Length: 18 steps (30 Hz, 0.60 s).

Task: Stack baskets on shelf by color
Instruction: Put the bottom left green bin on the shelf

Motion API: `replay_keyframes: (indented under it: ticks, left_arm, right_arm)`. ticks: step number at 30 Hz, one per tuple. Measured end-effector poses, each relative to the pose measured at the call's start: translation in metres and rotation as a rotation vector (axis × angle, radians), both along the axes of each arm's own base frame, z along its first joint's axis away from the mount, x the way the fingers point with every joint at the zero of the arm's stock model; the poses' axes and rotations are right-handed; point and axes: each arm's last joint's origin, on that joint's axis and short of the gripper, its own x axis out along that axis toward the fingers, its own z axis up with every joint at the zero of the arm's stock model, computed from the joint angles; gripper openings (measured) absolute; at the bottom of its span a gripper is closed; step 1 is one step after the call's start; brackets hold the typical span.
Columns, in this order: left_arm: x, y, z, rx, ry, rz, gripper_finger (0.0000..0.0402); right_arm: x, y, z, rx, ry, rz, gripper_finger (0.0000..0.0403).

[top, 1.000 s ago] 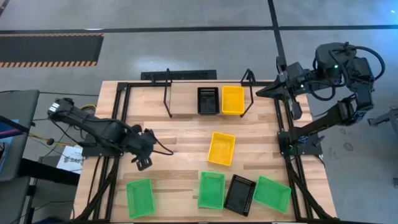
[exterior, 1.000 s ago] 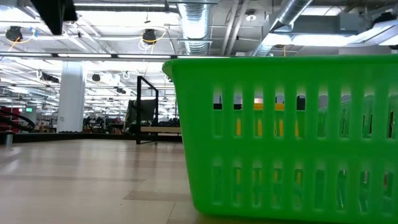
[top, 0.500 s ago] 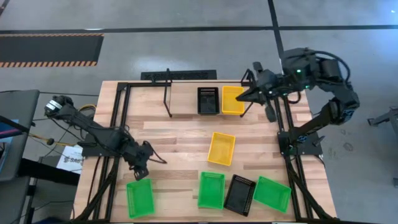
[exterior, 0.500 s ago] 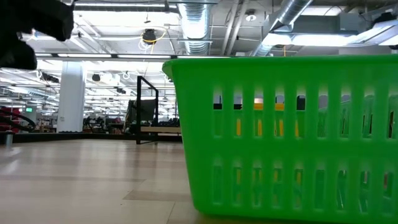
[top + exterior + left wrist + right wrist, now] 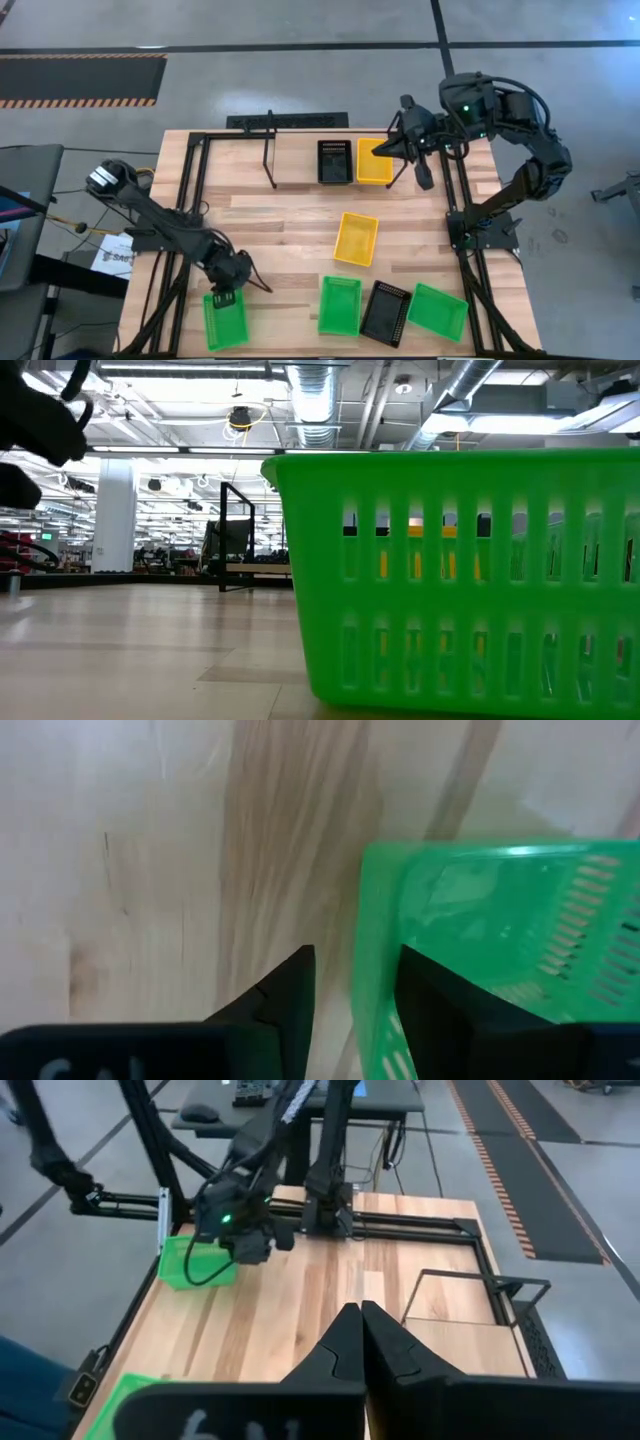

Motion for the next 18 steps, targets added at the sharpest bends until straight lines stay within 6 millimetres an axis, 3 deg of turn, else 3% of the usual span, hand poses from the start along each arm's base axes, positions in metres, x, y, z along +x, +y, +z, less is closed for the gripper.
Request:
replay_keyframes:
  ticks: [7,11,14,18]
  left_arm:
    - [0.005,-0.003,-0.019,0.037,0.087,-0.011,0.0107]
    - [0.009,-0.002,-0.025,-0.001,0.133,0.003,0.0025]
    - [0.013,0.000,-0.021,-0.030,0.113,0.035,0.0005]
    - [0.024,0.008,0.003,0.005,0.028,0.082,0.0001]
  right_arm:
    - [0.000,0.000,0.000,0.002,0.000,0.000,0.0006]
    - [0.000,0.000,0.000,0.002,0.001,-0.002,0.0006]
    - [0.000,0.000,0.000,0.007,0.002,-0.003,0.0006]
    - [-0.001,0.000,0.000,0.009,0.001,-0.004,0.0006]
